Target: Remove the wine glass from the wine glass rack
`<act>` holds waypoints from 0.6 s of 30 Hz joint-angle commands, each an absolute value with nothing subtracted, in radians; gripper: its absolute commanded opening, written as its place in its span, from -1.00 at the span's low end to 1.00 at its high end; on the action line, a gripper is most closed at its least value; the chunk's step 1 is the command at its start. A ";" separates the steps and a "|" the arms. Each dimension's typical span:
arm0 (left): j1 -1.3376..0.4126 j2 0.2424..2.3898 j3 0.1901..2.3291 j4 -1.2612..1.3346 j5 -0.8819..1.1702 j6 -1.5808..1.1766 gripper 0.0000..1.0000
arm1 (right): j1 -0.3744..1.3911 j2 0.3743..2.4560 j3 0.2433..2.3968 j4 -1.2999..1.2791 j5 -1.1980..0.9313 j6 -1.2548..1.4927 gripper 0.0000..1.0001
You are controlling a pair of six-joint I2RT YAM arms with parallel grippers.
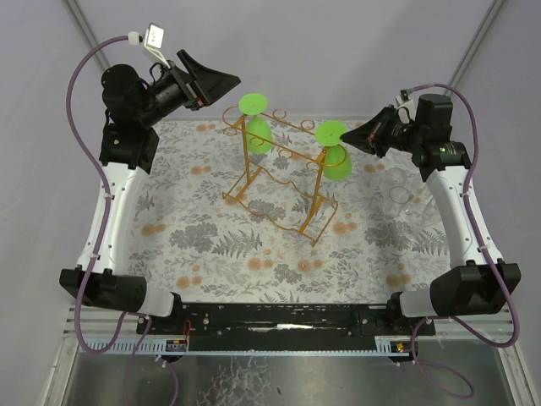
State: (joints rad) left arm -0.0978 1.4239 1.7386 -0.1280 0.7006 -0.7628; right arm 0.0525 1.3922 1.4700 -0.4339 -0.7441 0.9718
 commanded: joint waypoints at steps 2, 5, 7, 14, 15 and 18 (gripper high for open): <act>-0.091 1.403 1.730 -0.064 0.724 -0.771 0.82 | 0.061 1.360 1.511 -0.377 -0.748 1.011 -1.00; -0.091 1.404 1.733 -0.061 0.728 -0.774 0.82 | 0.061 1.349 1.515 -0.354 -0.733 1.041 -1.00; -0.091 1.404 1.734 -0.061 0.729 -0.775 0.82 | 0.061 1.343 1.517 -0.335 -0.722 1.063 -1.00; -0.091 1.399 1.731 -0.063 0.732 -0.770 0.82 | 0.060 1.338 1.522 -0.326 -0.679 1.085 -1.00; -0.091 1.399 1.731 -0.064 0.731 -0.770 0.82 | 0.060 1.337 1.518 -0.327 -0.673 1.083 -1.00; -0.091 1.395 1.726 -0.063 0.731 -0.769 0.83 | 0.060 1.332 1.500 -0.322 -0.659 1.088 -1.00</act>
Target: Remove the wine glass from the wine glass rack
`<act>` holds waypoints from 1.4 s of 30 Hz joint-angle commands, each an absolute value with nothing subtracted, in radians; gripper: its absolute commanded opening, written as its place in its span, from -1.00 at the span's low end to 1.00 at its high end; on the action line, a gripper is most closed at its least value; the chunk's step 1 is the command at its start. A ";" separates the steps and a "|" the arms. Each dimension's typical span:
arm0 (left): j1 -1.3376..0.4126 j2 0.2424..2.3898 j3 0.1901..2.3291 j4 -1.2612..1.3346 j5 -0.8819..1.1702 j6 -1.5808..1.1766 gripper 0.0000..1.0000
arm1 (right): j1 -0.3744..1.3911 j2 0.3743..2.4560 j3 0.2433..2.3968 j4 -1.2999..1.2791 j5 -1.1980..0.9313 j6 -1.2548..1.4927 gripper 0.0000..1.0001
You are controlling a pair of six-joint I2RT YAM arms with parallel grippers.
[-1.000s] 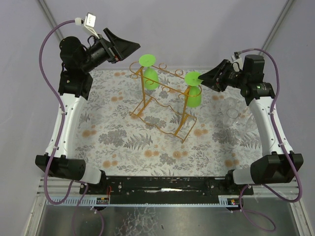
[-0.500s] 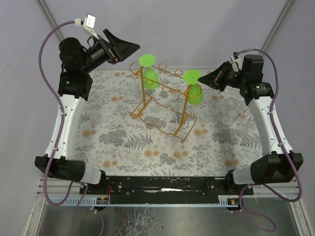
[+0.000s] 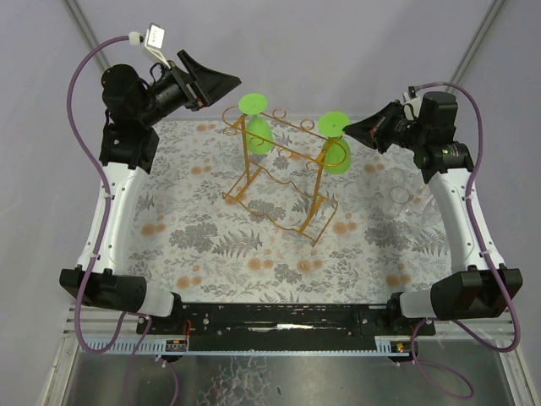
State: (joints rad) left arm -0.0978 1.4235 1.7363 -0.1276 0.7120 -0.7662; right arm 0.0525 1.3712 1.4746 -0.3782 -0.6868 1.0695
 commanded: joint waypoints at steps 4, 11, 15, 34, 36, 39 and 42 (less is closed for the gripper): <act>-0.091 1.393 1.721 -0.063 0.734 -0.767 0.83 | 0.059 1.323 1.493 -0.327 -0.638 1.086 -1.00; -0.091 1.395 1.718 -0.056 0.739 -0.772 0.83 | 0.045 1.309 1.491 -0.341 -0.622 1.077 -1.00; -0.090 1.395 1.715 -0.052 0.741 -0.778 0.83 | 0.035 1.300 1.477 -0.329 -0.607 1.082 -1.00; -0.227 1.566 1.884 -0.018 0.799 -1.093 0.73 | 0.011 1.300 1.477 -0.053 -0.457 1.052 -1.00; -0.276 1.605 1.924 -0.021 0.805 -1.104 0.73 | 0.010 1.284 1.491 -0.022 -0.459 1.039 -1.00; -0.335 1.668 1.985 -0.032 0.814 -1.116 0.71 | 0.008 1.253 1.506 0.004 -0.477 1.013 -1.00; -0.380 1.720 2.041 -0.037 0.812 -1.116 0.71 | 0.006 1.211 1.506 0.008 -0.499 0.981 -1.00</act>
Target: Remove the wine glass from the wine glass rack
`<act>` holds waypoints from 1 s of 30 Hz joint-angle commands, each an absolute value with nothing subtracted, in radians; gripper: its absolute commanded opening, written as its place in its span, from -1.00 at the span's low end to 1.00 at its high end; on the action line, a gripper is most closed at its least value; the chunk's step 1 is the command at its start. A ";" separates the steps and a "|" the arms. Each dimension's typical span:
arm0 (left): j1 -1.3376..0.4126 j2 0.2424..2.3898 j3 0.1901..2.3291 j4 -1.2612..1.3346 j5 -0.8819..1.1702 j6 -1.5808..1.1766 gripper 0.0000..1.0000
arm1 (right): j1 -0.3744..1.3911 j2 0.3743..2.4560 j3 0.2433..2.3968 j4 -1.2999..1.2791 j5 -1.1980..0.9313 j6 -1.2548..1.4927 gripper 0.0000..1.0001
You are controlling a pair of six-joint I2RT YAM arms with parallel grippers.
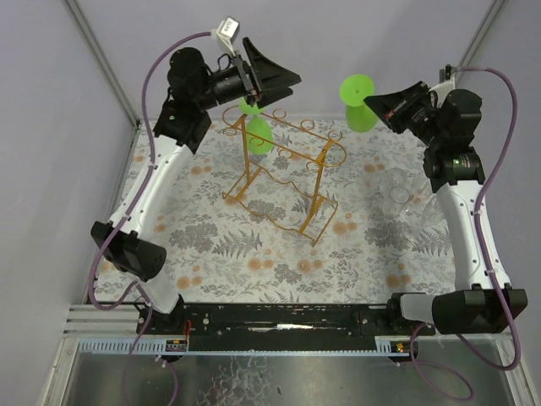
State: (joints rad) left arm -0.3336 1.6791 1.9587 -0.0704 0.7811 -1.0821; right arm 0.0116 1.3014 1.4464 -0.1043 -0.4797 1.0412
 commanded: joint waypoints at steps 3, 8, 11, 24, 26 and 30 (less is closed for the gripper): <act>-0.408 1.763 2.074 -0.037 0.810 -1.118 0.71 | 0.006 1.170 1.480 0.025 -0.521 0.965 -1.00; -0.447 1.822 2.118 -0.037 0.809 -1.120 0.71 | 0.006 1.122 1.432 0.069 -0.560 0.973 -1.00; -0.472 1.842 2.136 -0.030 0.809 -1.124 0.71 | 0.006 1.110 1.426 0.055 -0.578 0.967 -1.00; -0.574 1.885 2.190 0.001 0.796 -1.161 0.67 | 0.006 1.090 1.429 0.002 -0.621 0.947 -1.00; -0.581 1.891 2.189 0.006 0.792 -1.160 0.67 | 0.006 1.083 1.429 -0.011 -0.623 0.942 -1.00; -0.591 1.909 2.206 0.013 0.782 -1.157 0.59 | 0.006 1.066 1.427 -0.045 -0.626 0.928 -1.00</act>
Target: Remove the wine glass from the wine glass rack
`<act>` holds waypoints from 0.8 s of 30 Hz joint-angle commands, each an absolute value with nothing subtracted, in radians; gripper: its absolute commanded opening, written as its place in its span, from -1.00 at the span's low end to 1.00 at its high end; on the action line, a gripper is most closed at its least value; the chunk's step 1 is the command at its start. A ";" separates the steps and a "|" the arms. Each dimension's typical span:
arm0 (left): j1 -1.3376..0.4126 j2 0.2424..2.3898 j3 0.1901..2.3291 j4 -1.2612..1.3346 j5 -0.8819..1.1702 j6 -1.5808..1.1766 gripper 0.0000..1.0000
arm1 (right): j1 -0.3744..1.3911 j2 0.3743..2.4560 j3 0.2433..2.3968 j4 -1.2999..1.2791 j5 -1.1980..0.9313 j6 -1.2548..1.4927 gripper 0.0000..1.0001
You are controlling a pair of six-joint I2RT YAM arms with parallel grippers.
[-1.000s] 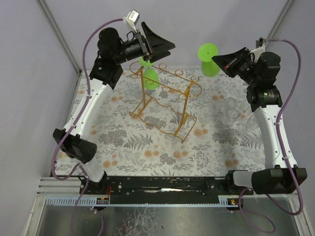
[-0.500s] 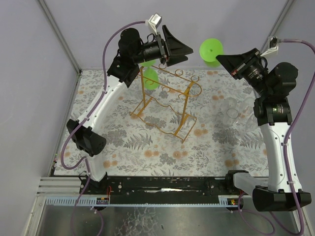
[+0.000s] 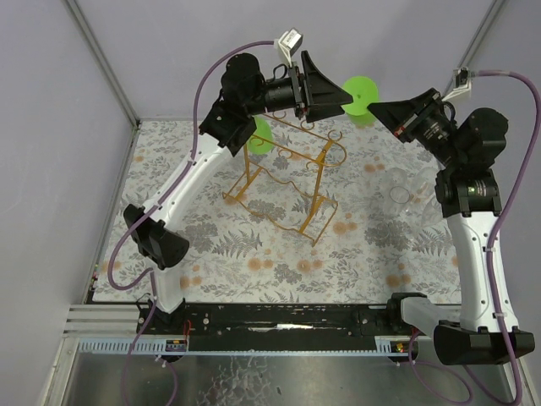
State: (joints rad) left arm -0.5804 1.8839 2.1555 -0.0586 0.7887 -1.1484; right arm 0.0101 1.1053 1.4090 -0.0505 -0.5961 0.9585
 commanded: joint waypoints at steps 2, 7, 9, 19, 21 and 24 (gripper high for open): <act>-0.591 1.918 2.216 0.019 0.780 -1.157 0.57 | 0.006 1.059 1.425 -0.060 -0.627 0.923 -1.00; -0.592 1.937 2.233 0.028 0.774 -1.152 0.55 | 0.006 1.034 1.412 -0.079 -0.627 0.919 -1.00; -0.592 1.942 2.235 0.030 0.773 -1.152 0.55 | 0.006 1.024 1.405 -0.083 -0.623 0.918 -1.00; -0.595 1.939 2.230 0.046 0.781 -1.175 -0.04 | 0.006 1.014 1.363 -0.089 -0.619 0.924 -1.00; -0.598 1.930 2.219 0.057 0.785 -1.187 -0.20 | 0.006 1.017 1.360 -0.092 -0.620 0.924 -1.00; -0.603 1.913 2.197 0.073 0.790 -1.201 -0.29 | 0.006 1.019 1.359 -0.089 -0.617 0.923 -1.00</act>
State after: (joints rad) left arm -0.5888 1.9442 2.1975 -0.0257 0.7780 -1.1709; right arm 0.0101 1.0248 1.3525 -0.1295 -0.5964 0.9379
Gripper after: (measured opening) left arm 0.375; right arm 0.011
